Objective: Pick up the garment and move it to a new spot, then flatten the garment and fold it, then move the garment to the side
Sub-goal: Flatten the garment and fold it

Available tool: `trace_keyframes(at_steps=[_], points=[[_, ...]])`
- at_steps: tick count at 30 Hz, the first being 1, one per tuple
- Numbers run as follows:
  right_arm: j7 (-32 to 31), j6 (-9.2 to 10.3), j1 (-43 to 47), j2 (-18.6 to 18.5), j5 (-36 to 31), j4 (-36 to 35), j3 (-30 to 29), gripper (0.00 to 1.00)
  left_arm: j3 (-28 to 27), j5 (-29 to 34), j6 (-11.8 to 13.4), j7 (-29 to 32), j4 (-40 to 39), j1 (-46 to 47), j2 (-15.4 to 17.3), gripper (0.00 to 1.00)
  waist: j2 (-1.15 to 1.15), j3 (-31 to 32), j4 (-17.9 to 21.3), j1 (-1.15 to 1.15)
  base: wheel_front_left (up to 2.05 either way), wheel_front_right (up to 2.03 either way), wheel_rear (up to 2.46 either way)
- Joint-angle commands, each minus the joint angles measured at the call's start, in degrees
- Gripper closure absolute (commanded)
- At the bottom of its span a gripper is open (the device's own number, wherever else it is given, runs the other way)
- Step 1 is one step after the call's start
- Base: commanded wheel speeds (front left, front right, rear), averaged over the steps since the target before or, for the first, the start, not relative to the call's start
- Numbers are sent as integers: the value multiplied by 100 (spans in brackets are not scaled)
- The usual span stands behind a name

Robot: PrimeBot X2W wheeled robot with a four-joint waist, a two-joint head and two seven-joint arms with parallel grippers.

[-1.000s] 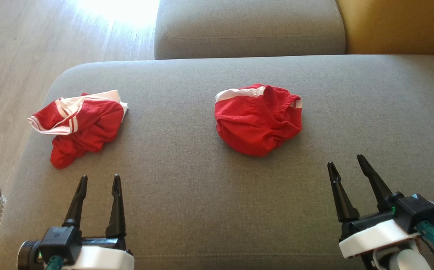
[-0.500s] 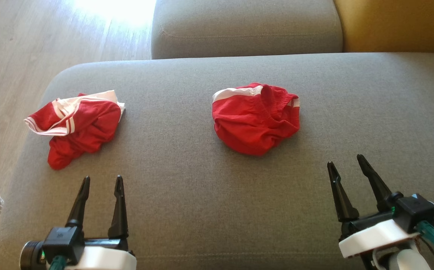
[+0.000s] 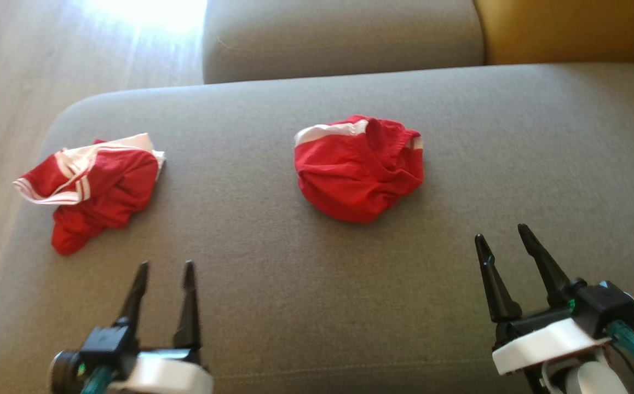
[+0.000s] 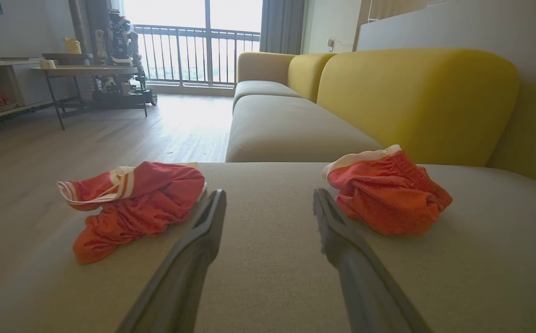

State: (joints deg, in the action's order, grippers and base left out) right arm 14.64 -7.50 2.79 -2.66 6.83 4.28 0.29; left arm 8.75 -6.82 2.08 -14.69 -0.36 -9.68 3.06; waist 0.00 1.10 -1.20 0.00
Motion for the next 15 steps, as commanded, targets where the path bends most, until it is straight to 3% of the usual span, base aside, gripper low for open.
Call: trace_keyframes(at_steps=[1, 10, 15], points=[[36, 1, -384, -21, 17, -144, 130, 0, -10, -69, -35, -30, -37, 601, -18, 0, 0, -132, 149, 0, 0, 0, 0], [36, 1, -776, -21, 60, -293, 167, 0, 743, 35, -430, -30, 839, 2105, -18, 0, 0, -800, 658, 0, 0, 0, 0], [36, 1, -962, -21, 73, -344, 150, 0, 1333, -358, -519, 36, 1534, 3250, -18, 0, 0, -1198, 972, 0, 0, 0, 0]])
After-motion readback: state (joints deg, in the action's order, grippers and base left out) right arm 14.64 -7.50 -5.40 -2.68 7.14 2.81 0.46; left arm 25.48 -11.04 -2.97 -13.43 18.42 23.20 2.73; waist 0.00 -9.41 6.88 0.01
